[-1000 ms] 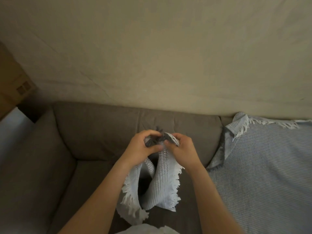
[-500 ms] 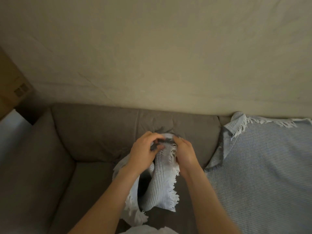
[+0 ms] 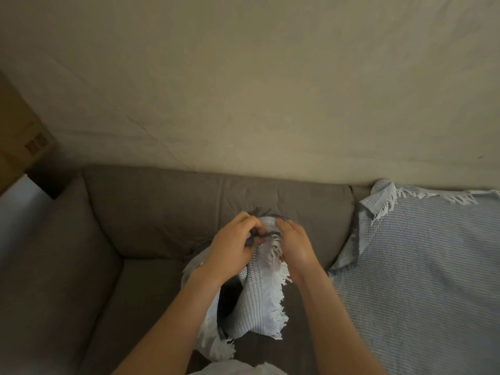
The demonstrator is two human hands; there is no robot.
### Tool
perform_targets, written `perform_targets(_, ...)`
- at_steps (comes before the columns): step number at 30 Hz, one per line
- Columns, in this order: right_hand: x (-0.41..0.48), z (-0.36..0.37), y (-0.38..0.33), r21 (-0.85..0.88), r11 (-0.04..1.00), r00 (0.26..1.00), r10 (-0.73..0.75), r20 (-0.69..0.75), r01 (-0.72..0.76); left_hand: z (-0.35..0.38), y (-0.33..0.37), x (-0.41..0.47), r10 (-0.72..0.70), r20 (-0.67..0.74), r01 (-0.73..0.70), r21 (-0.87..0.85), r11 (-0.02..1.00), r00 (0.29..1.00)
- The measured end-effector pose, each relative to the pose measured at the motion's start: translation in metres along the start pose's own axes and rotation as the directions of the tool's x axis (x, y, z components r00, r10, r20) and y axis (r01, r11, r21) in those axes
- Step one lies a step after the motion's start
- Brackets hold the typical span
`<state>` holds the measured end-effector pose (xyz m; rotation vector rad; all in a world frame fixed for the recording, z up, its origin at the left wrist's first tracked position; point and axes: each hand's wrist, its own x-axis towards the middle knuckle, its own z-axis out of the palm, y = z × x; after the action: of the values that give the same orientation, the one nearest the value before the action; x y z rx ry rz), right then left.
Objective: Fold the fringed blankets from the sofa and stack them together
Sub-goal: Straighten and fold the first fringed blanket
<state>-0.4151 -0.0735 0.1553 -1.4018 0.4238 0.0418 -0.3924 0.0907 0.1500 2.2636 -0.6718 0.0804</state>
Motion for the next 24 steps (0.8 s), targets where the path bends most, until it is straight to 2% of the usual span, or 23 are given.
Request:
perform_targets(3,0.001,-0.003,0.004,-0.032,0.999,0.999,-0.032,0.036,0.034,-0.004,0.0,0.002,-0.004,0.002,0.004,-0.048,0.999,1.0)
perform_targets(5,-0.001,-0.005,0.003,-0.116,0.985,0.991,-0.122,0.055,0.127,-0.009,-0.001,0.005,-0.025,-0.007,0.024,-0.103,0.994,1.0)
perform_targets(9,-0.001,-0.012,-0.003,-0.276,0.899,0.939,-0.308,0.155,0.34,-0.018,0.001,0.006,-0.085,0.038,0.091,-0.21,0.973,0.996)
perform_targets(13,0.001,-0.019,-0.006,-0.445,0.774,0.89,-0.351,0.291,0.451,-0.02,0.002,0.007,-0.1,0.057,0.111,-0.248,0.962,0.993)
perform_targets(16,-0.002,-0.017,-0.008,-0.422,0.792,0.887,-0.313,0.338,0.44,-0.021,0.0,0.009,-0.122,0.042,0.129,-0.27,0.954,0.992)
perform_targets(20,-0.01,-0.012,-0.014,-0.233,0.91,0.907,-0.257,0.333,0.344,-0.02,-0.003,0.01,-0.141,0.034,0.145,-0.303,0.942,0.989)
perform_targets(24,-0.012,-0.007,-0.013,-0.263,0.906,0.916,-0.242,0.321,0.332,-0.019,-0.002,0.013,-0.162,0.033,0.165,-0.302,0.939,0.986)
